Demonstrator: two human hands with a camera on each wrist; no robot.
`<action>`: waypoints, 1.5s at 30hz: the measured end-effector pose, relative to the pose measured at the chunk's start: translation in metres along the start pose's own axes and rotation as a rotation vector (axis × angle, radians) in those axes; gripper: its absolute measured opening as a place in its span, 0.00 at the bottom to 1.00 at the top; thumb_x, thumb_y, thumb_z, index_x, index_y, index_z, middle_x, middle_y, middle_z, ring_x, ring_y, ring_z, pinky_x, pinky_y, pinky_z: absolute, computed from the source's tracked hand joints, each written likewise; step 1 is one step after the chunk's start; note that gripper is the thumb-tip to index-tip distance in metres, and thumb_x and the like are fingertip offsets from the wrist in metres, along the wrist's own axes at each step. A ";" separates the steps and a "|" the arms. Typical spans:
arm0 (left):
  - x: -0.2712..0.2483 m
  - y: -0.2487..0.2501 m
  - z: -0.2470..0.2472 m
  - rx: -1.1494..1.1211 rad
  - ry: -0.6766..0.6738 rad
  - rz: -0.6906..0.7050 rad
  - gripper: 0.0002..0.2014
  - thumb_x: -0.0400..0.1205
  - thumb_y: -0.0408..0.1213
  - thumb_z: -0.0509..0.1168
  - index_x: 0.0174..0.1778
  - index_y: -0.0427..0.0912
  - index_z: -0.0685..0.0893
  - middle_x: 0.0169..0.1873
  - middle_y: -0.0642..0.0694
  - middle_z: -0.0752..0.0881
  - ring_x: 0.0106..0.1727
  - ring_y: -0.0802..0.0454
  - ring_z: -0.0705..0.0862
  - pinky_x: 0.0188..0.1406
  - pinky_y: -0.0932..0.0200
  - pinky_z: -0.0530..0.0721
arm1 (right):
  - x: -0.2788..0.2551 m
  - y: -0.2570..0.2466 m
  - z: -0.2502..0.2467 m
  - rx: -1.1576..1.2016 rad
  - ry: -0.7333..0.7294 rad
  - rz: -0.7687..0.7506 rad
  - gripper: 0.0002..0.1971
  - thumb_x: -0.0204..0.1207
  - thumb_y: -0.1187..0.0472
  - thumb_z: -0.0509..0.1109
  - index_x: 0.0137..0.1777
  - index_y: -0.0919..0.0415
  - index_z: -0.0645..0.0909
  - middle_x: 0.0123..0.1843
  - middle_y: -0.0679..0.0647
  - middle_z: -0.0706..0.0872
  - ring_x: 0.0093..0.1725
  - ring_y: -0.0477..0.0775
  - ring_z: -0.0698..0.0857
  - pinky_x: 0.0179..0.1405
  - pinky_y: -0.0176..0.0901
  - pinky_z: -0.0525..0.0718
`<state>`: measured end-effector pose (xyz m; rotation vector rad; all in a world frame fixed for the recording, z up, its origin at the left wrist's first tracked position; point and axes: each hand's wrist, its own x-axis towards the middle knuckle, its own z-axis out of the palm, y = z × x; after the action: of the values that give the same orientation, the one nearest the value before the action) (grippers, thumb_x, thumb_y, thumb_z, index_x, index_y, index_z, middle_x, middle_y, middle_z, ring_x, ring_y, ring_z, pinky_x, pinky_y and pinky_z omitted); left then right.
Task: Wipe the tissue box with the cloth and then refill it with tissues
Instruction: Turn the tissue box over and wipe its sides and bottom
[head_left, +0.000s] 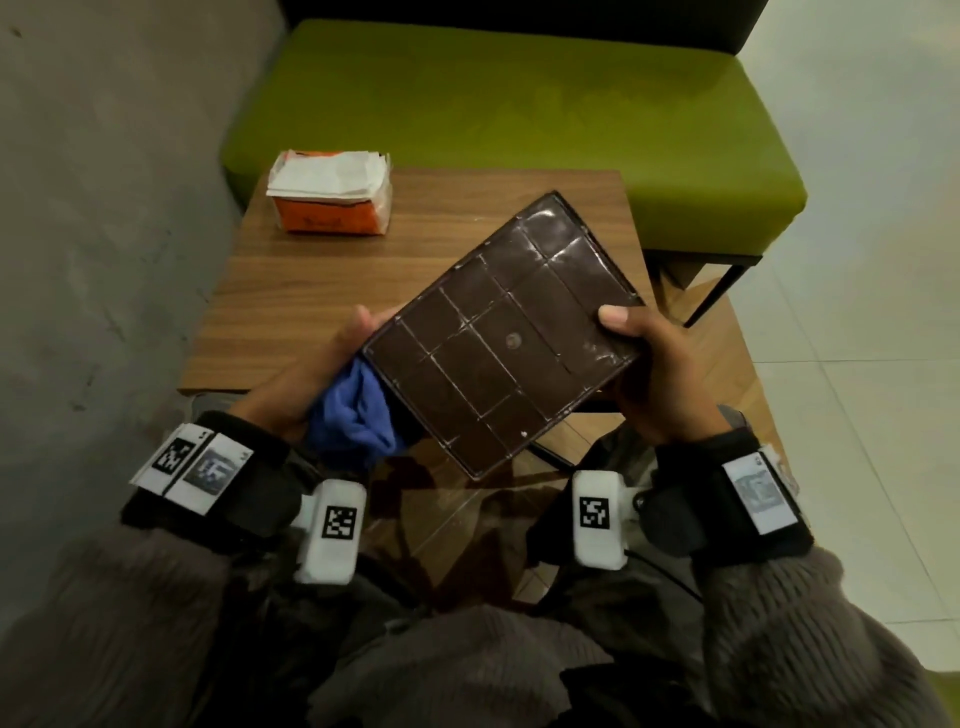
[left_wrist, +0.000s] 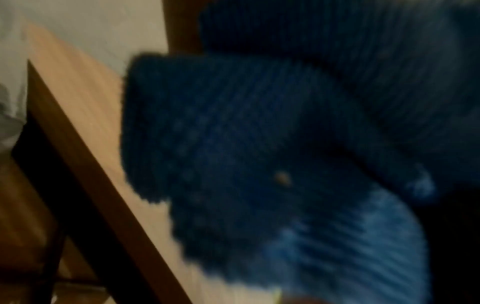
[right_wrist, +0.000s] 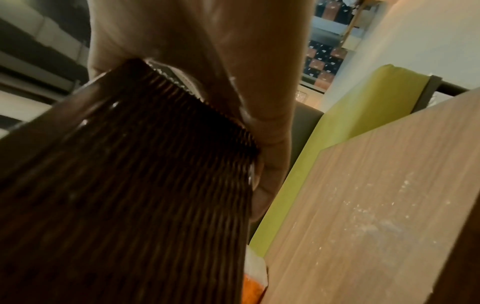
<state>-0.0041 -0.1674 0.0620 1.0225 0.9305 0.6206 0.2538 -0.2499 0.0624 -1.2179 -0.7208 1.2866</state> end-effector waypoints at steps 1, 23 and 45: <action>-0.002 -0.002 0.003 -0.055 -0.011 -0.019 0.55 0.28 0.66 0.80 0.51 0.38 0.86 0.44 0.42 0.91 0.41 0.55 0.89 0.47 0.62 0.86 | 0.001 0.000 0.003 -0.019 0.006 -0.004 0.25 0.62 0.48 0.71 0.60 0.55 0.83 0.52 0.54 0.91 0.53 0.57 0.89 0.54 0.54 0.86; 0.019 -0.030 0.031 -0.121 0.163 0.106 0.56 0.44 0.71 0.77 0.66 0.43 0.78 0.60 0.48 0.86 0.63 0.54 0.83 0.70 0.54 0.76 | -0.001 0.043 0.004 0.067 -0.037 0.074 0.46 0.63 0.49 0.81 0.80 0.55 0.64 0.73 0.62 0.79 0.66 0.64 0.85 0.60 0.59 0.86; 0.002 -0.019 0.060 1.056 0.031 0.801 0.16 0.74 0.40 0.66 0.58 0.44 0.85 0.54 0.47 0.78 0.58 0.53 0.77 0.57 0.66 0.75 | 0.001 0.042 0.030 0.041 0.360 -0.085 0.45 0.51 0.46 0.79 0.69 0.58 0.67 0.63 0.55 0.83 0.60 0.56 0.87 0.61 0.60 0.87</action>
<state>0.0501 -0.1998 0.0573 2.3994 0.8468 0.8003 0.2132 -0.2471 0.0310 -1.3258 -0.4771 0.9723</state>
